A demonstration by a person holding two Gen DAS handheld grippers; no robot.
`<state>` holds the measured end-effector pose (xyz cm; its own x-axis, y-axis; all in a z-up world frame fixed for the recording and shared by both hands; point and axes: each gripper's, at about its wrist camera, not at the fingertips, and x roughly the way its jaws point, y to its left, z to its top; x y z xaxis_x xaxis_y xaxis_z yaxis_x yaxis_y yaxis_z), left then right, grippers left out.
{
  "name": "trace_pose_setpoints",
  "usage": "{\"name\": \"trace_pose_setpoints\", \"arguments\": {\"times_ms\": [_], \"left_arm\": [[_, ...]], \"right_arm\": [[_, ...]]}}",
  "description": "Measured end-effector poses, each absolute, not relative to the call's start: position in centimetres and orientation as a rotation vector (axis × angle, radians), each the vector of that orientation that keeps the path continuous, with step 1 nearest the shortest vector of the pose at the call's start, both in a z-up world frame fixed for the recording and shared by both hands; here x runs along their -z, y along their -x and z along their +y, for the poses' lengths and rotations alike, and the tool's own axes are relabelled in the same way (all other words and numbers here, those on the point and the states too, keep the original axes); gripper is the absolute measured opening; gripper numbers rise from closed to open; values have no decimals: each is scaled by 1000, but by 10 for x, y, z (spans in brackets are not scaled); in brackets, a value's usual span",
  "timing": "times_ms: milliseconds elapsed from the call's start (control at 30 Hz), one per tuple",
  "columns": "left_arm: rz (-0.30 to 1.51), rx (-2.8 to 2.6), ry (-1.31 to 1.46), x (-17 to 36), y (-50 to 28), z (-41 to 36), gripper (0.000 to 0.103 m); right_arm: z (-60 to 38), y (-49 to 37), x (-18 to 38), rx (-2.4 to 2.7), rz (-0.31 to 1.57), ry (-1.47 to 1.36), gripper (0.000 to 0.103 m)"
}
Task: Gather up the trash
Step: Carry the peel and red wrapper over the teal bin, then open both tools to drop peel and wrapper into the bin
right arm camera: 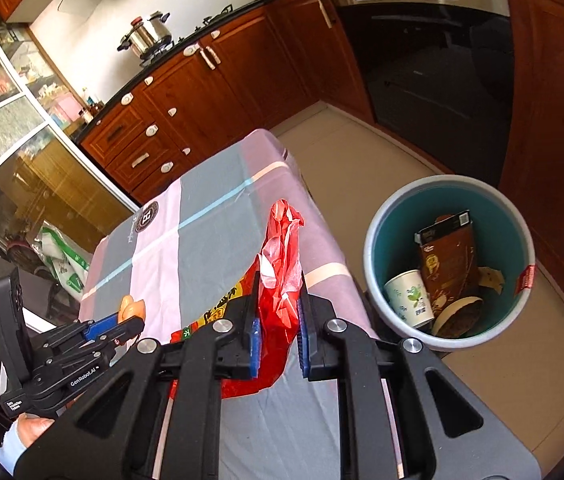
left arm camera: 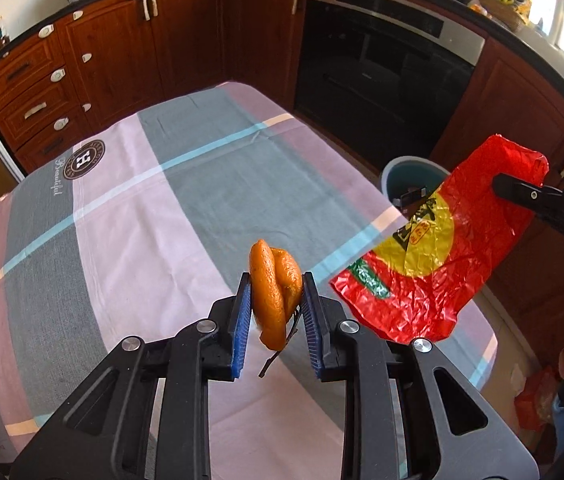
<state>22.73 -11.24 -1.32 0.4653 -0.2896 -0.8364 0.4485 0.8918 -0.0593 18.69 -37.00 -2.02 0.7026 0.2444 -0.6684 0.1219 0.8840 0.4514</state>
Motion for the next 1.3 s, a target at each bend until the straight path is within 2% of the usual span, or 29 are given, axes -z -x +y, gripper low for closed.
{"name": "trace_pose_setpoints", "arguments": {"times_ms": [533, 800, 1067, 1233, 1267, 1300], "left_arm": [[1016, 629, -310, 16, -217, -248, 25], [1059, 736, -333, 38, -228, -321, 26], [1111, 787, -343, 66, -242, -357, 26], [1139, 788, -340, 81, -255, -364, 27], [1147, 788, -335, 84, -258, -365, 28], [1155, 790, -331, 86, -261, -366, 30]], "right_arm": [[-498, -141, 16, 155, 672, -549, 13], [-542, -144, 34, 282, 710, -501, 13], [-555, -171, 63, 301, 789, -489, 14], [-552, -190, 77, 281, 828, -471, 17], [-551, -195, 78, 276, 833, -469, 22], [-550, -197, 80, 269, 833, -469, 31]]}}
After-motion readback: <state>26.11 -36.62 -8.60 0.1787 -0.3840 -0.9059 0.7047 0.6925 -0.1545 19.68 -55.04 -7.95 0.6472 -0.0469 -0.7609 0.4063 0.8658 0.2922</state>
